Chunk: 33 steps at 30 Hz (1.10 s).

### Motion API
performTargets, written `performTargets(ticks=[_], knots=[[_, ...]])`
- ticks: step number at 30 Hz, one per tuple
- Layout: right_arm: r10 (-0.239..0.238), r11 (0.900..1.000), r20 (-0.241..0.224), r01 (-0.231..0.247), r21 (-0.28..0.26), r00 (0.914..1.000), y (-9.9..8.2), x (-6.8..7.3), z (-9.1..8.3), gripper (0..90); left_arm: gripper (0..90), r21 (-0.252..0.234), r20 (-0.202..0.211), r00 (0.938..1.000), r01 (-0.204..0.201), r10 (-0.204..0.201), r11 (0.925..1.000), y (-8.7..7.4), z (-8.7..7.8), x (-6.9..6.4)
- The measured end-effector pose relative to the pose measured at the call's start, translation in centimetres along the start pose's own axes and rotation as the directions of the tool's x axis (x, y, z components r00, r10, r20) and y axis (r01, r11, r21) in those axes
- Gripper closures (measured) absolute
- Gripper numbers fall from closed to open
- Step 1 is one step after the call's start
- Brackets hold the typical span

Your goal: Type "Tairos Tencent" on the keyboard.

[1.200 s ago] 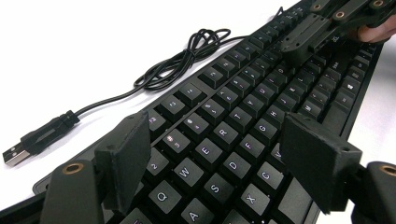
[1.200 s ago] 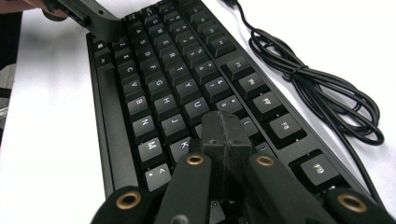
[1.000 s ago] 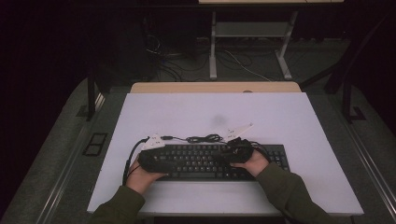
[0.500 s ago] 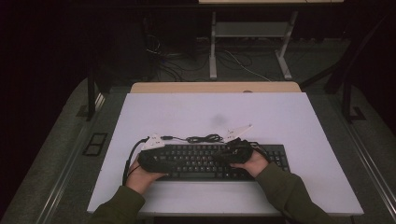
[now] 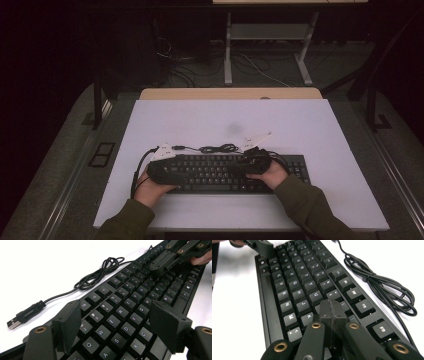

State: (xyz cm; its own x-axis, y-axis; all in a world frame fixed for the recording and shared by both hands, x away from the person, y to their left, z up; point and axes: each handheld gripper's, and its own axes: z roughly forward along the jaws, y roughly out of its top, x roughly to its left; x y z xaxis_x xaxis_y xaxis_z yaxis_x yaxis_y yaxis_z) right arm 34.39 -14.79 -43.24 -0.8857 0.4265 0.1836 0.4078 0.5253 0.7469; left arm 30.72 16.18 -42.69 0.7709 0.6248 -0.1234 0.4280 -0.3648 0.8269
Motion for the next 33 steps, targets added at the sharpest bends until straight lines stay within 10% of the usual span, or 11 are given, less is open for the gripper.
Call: performTargets(ticks=[19, 33], knots=[[0.054, 0.9928, 0.024, -0.051, -0.108, 0.9983, 0.1, -0.8, -1.0, 40.6, 54.8, 0.013, 0.024, 0.9997, -0.006, 0.006, 0.9999, -0.3, -0.4, 0.3], [0.071, 0.9891, 0.043, -0.064, -0.133, 0.9966, -0.1, -1.0, -1.0, 34.1, 86.1, 0.077, 0.043, 0.9984, -0.039, 0.036, 0.9962, -0.4, -0.2, 0.1]])
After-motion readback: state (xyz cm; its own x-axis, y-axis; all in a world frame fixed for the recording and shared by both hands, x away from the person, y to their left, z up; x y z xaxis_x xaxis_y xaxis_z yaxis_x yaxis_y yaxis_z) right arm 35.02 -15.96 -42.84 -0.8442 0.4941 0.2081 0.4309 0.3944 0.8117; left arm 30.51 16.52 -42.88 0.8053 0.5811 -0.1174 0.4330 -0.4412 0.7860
